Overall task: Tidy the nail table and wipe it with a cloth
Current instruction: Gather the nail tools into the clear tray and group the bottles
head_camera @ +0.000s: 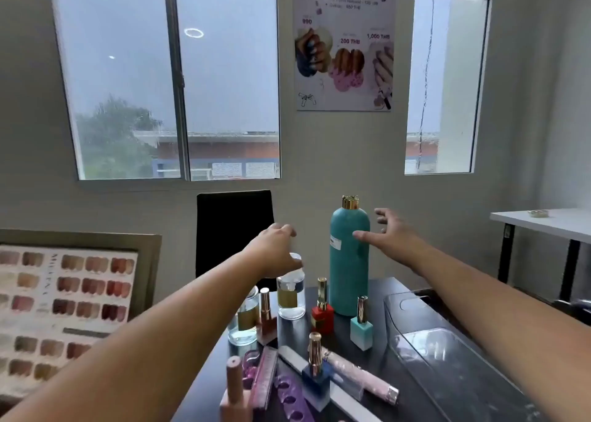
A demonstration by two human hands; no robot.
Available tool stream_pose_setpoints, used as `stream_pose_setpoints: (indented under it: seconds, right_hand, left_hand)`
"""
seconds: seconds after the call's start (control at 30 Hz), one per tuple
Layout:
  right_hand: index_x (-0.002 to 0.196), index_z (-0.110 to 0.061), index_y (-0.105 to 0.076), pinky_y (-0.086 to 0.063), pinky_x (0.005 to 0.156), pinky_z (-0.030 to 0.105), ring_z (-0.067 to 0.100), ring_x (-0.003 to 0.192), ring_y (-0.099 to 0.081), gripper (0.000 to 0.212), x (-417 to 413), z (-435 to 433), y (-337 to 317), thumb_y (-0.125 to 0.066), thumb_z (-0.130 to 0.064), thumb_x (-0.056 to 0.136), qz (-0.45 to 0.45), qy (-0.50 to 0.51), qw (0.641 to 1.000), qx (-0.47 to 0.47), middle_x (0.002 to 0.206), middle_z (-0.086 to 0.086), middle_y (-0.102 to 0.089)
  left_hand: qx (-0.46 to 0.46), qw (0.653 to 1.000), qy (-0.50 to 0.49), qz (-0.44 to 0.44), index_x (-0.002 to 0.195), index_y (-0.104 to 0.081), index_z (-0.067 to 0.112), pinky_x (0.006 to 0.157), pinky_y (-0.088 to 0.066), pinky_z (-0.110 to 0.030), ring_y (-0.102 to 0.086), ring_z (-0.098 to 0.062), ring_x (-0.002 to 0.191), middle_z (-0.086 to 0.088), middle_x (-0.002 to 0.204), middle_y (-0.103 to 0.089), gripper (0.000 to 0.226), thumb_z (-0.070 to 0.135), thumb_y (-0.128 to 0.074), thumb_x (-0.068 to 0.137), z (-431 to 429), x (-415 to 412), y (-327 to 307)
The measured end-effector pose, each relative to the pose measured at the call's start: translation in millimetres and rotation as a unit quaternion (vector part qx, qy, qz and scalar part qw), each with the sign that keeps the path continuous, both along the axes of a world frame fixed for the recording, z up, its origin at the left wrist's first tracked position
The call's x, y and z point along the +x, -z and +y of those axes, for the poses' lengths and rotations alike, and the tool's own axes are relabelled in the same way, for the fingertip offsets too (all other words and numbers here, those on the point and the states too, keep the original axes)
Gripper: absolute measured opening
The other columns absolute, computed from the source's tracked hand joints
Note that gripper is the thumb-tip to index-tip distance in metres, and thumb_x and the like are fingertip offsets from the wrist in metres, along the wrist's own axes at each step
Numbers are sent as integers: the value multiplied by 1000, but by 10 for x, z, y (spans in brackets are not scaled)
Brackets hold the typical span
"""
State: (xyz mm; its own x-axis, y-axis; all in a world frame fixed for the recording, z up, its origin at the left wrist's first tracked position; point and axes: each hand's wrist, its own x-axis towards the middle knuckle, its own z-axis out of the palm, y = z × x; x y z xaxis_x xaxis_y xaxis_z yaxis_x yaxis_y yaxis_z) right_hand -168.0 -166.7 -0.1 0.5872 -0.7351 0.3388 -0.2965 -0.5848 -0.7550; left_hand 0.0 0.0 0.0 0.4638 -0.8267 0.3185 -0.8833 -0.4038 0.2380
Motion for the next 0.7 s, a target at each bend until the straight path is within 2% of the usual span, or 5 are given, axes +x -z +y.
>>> stream_pose_setpoints:
  seconds: [0.1, 0.2, 0.3, 0.5, 0.7]
  right_hand:
    - [141, -20, -32, -41, 105, 43, 25, 123, -48, 87, 175, -133, 92, -80, -36, 71, 2, -67, 995, 76, 140, 7, -45]
    - [128, -27, -35, -49, 96, 44, 21, 112, -54, 83, 331, -246, 204, -86, -33, 63, -20, -97, 990, 102, 126, 2, -53]
    - [126, -23, -39, -52, 93, 45, 22, 110, -56, 86, 413, -311, 234, -89, -34, 57, -48, -77, 992, 82, 121, 3, -55]
    - [124, -19, -42, -52, 91, 48, 25, 109, -55, 86, 315, -465, 202, -88, -39, 54, -38, -12, 999, 30, 119, 5, -54]
    - [121, -20, -41, -52, 90, 48, 24, 106, -55, 85, 56, -775, 149, -88, -42, 53, -45, 71, 996, 7, 116, 4, -55]
  left_hand:
    - [111, 993, -14, -28, 139, -35, 18, 101, -37, -33, -40, -25, 128, -6, 141, -41, 71, 37, -68, 79, -247, 176, 58]
    - [162, 985, -6, -51, 131, -48, 18, 93, -39, -30, -46, -25, 122, -3, 134, -51, 64, 40, -71, 75, -439, 284, 118]
    - [151, 987, 3, -49, 125, -55, 17, 86, -39, -27, -50, -24, 116, -2, 128, -54, 63, 43, -75, 70, -533, 355, 132]
    - [91, 994, 29, -50, 125, -55, 12, 93, -44, -32, -52, -26, 113, -8, 124, -57, 61, 38, -74, 73, -799, 235, 110]
    - [34, 998, 55, -27, 118, -53, 8, 86, -43, -31, -54, -27, 107, -11, 118, -58, 61, 39, -76, 70, -1284, -40, 93]
